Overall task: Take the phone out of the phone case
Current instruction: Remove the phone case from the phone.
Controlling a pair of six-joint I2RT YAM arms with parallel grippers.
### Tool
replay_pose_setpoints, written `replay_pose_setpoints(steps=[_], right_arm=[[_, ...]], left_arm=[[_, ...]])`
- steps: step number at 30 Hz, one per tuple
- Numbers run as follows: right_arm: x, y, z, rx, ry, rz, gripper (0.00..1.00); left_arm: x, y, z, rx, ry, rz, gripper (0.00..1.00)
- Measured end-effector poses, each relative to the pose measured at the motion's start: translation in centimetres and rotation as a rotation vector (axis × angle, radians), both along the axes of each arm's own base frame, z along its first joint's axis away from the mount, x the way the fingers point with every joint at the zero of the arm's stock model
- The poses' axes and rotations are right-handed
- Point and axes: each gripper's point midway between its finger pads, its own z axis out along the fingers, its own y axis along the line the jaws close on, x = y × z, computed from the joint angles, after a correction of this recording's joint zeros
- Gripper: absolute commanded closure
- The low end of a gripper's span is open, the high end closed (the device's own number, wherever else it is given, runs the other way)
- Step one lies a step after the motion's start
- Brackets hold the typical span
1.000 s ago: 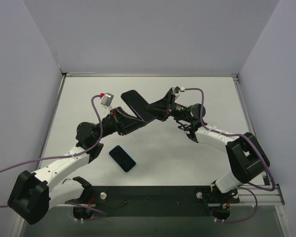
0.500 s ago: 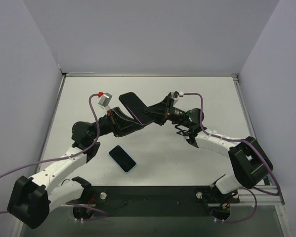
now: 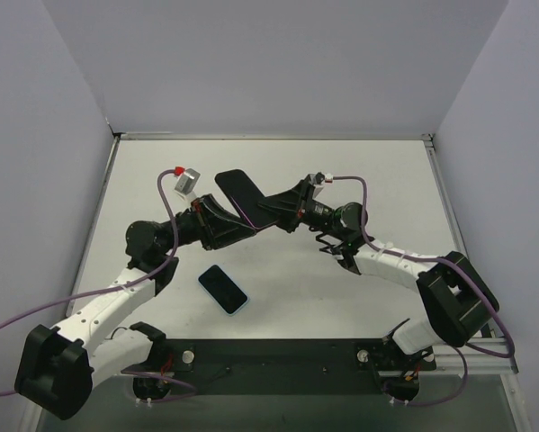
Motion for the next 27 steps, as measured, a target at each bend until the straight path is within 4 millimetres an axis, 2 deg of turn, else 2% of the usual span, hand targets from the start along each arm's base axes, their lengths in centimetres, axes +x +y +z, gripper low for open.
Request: replay_pose_setpoints(steps=[9, 16, 27], right_arm=[[0.1, 0.6, 0.4, 0.041, 0.064, -0.035, 1.0], [-0.2, 1.3, 1.6, 0.083, 0.108, -0.026, 1.0], [0.1, 1.3, 1.1, 0.074, 0.132, -0.048, 1.0]], left_arm=[[0.1, 0.5, 0.5, 0.0, -0.106, 0.046, 1.0], [-0.3, 1.1, 2.2, -0.03, -0.267, 0.088, 1.0], [0.4, 1.7, 2.2, -0.014, -0.279, 0.128, 1.0]])
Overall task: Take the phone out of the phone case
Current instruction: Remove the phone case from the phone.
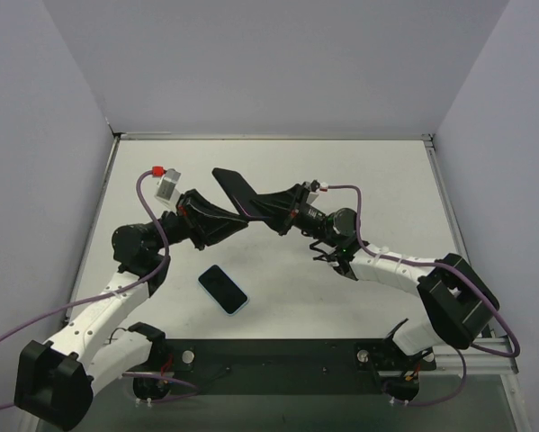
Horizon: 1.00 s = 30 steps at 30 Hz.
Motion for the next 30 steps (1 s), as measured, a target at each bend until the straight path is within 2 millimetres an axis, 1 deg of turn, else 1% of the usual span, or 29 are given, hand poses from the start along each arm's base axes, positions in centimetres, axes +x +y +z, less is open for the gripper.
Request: replay_pose_setpoints(steps=[2, 3, 5, 6, 8, 9, 10, 11, 12, 14, 16, 18, 21, 26, 28, 30], right_arm=[[0.0, -0.2, -0.4, -0.008, -0.001, -0.012, 1.0], [0.0, -0.4, -0.6, -0.012, -0.002, -0.021, 1.0], [0.1, -0.9, -1.2, -0.024, -0.005, -0.041, 1.0], [0.3, -1.2, -1.4, -0.032, -0.009, -0.052, 1.0], [0.6, -1.8, -2.0, -0.049, -0.019, -0.078, 1.0], [0.9, -2.1, -2.3, -0.058, -0.021, -0.091, 1.0], [1.1, -2.4, -2.7, -0.071, -0.026, -0.104, 1.0], [1.2, -2.5, -3.6, -0.106, -0.036, -0.111, 1.0], [1.5, -2.6, -4.8, -0.141, -0.025, -0.119, 1.0], [1.7, -2.6, -7.1, -0.21, 0.005, -0.121, 1.0], [1.8, -2.6, -8.6, -0.26, 0.018, -0.12, 1.0], [1.9, -2.7, -9.0, -0.281, 0.006, -0.125, 1.0], [1.8, -2.9, -8.6, -0.289, -0.027, -0.135, 1.0], [1.5, -3.6, -6.9, -0.277, -0.107, -0.165, 1.0], [1.5, -3.9, -6.3, -0.272, -0.138, -0.183, 1.0], [1.4, -4.1, -5.7, -0.266, -0.161, -0.195, 1.0]], left_arm=[[0.1, 0.0, -0.2, 0.009, 0.019, 0.002, 1.0], [0.1, 0.0, -0.4, 0.015, 0.032, 0.003, 0.96], [0.3, 0.0, -0.8, 0.028, 0.065, 0.004, 0.83], [0.3, 0.0, -1.0, 0.035, 0.083, 0.004, 0.79], [0.5, -0.1, -1.5, 0.047, 0.129, 0.006, 0.68], [0.6, 0.0, -1.7, 0.051, 0.151, 0.009, 0.56], [0.6, 0.1, -1.6, 0.043, 0.166, 0.02, 0.49], [0.7, 0.4, -1.0, 0.019, 0.166, 0.043, 0.43], [0.6, 0.8, -0.2, -0.006, 0.157, 0.065, 0.3], [0.0, 1.7, 1.3, -0.062, 0.135, 0.105, 0.2], [-0.6, 2.6, 1.9, -0.116, 0.142, 0.137, 0.11], [-0.8, 3.4, 1.9, -0.164, 0.173, 0.165, 0.06], [0.0, 3.7, 0.7, -0.182, 0.252, 0.199, 0.03], [2.4, 3.4, -2.7, -0.16, 0.43, 0.239, 0.03], [3.0, 3.3, -4.2, -0.151, 0.49, 0.256, 0.03], [3.4, 3.1, -5.1, -0.137, 0.525, 0.262, 0.03]])
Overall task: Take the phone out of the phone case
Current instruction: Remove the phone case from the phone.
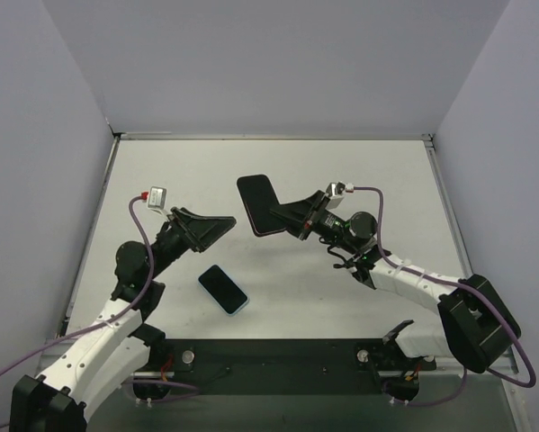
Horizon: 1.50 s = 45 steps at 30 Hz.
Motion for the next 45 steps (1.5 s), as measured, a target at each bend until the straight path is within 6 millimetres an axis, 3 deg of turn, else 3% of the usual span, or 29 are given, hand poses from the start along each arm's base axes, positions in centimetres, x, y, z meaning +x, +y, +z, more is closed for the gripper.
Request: replay_pose_setpoints(steps=[14, 21, 33, 39, 42, 43, 45], right_arm=[[0.8, -0.5, 2.2, 0.018, -0.076, -0.126, 1.0], [0.7, -0.9, 3.5, 0.033, -0.107, -0.153, 1.0], [1.5, -0.1, 1.8, 0.03, -0.031, -0.141, 1.0], [1.6, 0.0, 1.7, 0.042, -0.011, -0.137, 1.0], [1.6, 0.0, 1.6, 0.046, -0.003, -0.135, 1.0], [1.6, 0.0, 1.7, 0.05, 0.0, -0.134, 1.0], [1.5, 0.0, 1.9, 0.057, -0.002, -0.13, 1.0]], left_arm=[[0.0, -3.2, -0.8, -0.014, -0.007, -0.104, 0.14], [-0.8, -4.4, -0.4, -0.035, -0.035, -0.144, 0.26], [-0.8, -4.5, 0.2, -0.06, -0.063, -0.13, 0.44], [-0.4, -4.6, -0.2, -0.052, -0.058, -0.121, 0.46], [-0.4, -4.6, -0.2, -0.051, -0.06, -0.117, 0.56], [-0.3, -4.6, -0.2, -0.048, -0.06, -0.114, 0.65], [-0.1, -4.6, -0.4, -0.042, -0.055, -0.107, 0.75]])
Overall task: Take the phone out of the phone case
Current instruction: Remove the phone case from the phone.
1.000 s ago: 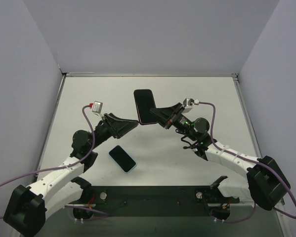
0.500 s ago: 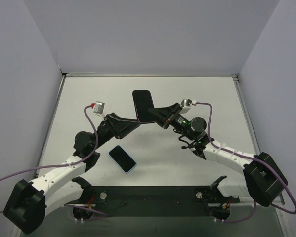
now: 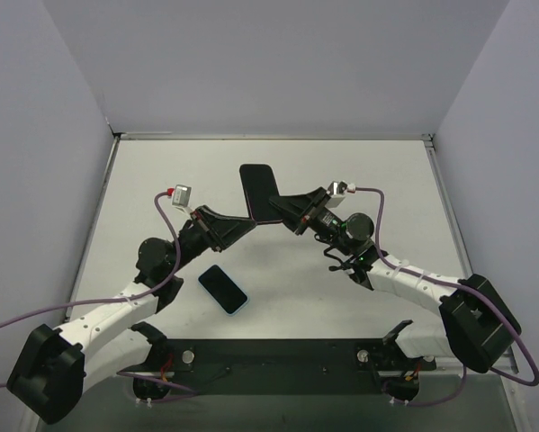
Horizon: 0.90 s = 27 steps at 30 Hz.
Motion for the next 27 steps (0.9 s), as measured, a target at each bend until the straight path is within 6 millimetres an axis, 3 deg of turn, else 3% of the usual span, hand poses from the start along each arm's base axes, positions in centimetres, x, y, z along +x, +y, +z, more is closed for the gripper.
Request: replay_pose_setpoints(steps=[2, 5, 12, 24, 27], right_arm=[[-0.1, 0.0, 0.2, 0.005, -0.006, 0.0, 1.0], [0.0, -0.1, 0.5, 0.009, -0.016, -0.006, 1.0], [0.1, -0.1, 0.7, 0.021, -0.018, -0.011, 1.0], [1.6, 0.4, -1.0, 0.091, 0.132, 0.005, 1.0], [1.5, 0.4, -1.0, 0.091, 0.128, 0.006, 1.0]], left_arm=[[0.0, 0.0, -0.1, -0.001, 0.008, -0.002, 0.88], [0.1, -0.1, -0.1, -0.007, 0.021, -0.006, 1.0], [0.0, 0.0, 0.0, -0.019, 0.036, -0.011, 1.0], [1.0, 0.2, -0.5, 0.011, 0.024, 0.049, 1.0], [0.9, 0.2, -0.5, 0.013, 0.018, 0.047, 0.73]])
